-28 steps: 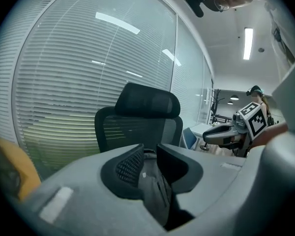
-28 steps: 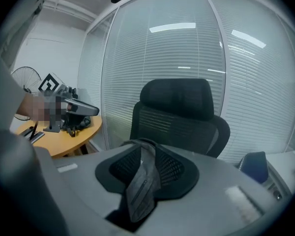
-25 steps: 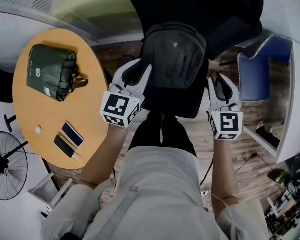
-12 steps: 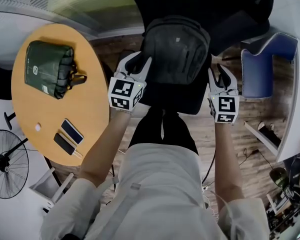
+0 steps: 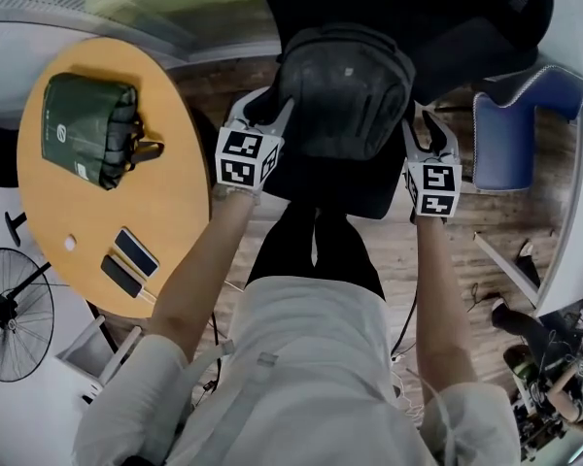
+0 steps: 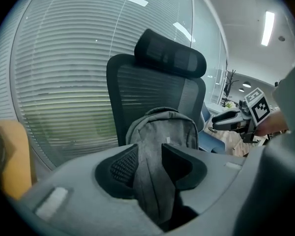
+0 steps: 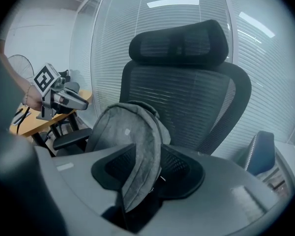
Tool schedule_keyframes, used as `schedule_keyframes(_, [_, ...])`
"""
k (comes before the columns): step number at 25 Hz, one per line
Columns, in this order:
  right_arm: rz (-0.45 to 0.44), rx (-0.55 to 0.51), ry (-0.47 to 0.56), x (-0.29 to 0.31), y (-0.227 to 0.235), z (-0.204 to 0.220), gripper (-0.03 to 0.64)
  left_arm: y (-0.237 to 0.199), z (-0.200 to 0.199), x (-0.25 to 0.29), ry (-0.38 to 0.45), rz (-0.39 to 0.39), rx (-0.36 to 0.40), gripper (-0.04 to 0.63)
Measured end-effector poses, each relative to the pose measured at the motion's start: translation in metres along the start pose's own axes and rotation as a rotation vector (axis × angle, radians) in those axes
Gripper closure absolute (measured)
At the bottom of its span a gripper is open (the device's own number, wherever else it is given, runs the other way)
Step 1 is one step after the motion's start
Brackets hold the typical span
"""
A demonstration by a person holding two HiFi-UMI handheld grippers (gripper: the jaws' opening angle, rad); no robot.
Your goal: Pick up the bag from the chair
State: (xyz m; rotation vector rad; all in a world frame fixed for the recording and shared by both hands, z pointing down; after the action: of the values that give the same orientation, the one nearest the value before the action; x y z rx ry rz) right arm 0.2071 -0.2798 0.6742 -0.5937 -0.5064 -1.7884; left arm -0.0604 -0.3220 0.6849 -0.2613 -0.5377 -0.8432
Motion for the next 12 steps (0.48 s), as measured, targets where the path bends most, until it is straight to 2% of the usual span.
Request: schedule_keyframes(12, [0.024, 0.046, -0.109, 0.048, 0.012, 0.043, 0.446, -0.010, 0.034, 0.040, -0.096, 0.018, -0.053, 0.410])
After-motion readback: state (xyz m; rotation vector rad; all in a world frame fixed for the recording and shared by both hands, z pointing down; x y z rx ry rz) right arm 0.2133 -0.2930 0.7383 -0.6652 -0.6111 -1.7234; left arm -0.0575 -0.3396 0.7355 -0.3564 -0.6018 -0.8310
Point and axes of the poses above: the fingertips, and each gripper's own axes: x forward along the fingers, y to its right, z out of its underside, the point moved 2 cm from there along -x, backward along the fingers, and after that the axes turned 12 degrees about x, right-handed, at the moved point
